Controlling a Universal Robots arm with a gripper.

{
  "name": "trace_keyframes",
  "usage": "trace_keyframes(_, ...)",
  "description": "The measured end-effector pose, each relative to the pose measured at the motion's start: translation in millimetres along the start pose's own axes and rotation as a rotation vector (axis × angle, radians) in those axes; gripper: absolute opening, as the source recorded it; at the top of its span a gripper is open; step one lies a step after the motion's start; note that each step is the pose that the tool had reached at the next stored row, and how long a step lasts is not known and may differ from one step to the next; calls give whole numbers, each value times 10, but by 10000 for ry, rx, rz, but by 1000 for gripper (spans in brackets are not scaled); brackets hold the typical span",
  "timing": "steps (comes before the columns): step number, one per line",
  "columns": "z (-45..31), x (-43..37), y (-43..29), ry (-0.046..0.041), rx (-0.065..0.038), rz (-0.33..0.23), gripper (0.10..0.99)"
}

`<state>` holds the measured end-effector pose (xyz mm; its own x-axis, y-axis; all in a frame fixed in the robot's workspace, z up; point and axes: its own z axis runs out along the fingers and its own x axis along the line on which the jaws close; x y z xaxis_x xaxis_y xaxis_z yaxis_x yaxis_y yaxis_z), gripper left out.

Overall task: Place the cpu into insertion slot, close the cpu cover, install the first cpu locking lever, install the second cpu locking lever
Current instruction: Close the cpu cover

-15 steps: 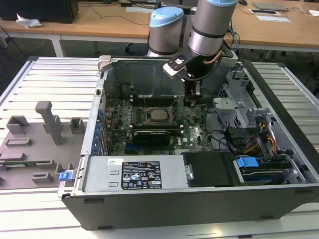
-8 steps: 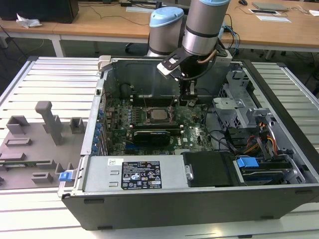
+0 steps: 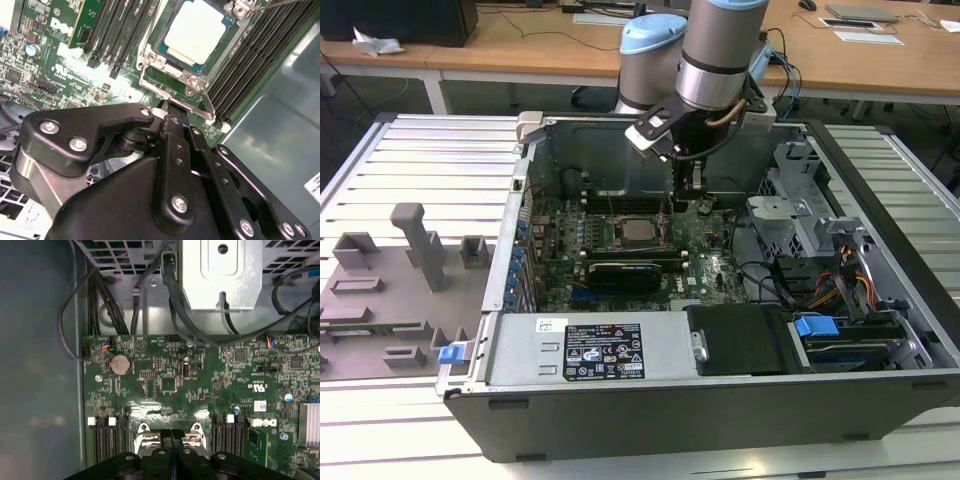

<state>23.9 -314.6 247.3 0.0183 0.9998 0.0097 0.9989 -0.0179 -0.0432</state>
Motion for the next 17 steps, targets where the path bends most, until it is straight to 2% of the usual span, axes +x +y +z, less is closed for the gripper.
trace_keyframes(5,4,7,-82,1,-35,-1,106)
trace_keyframes(9,5,10,-112,1,-58,-1,106)
trace_keyframes(14,10,19,-220,4,-243,-2,106)
trace_keyframes(17,20,19,-339,10,-439,-6,106)
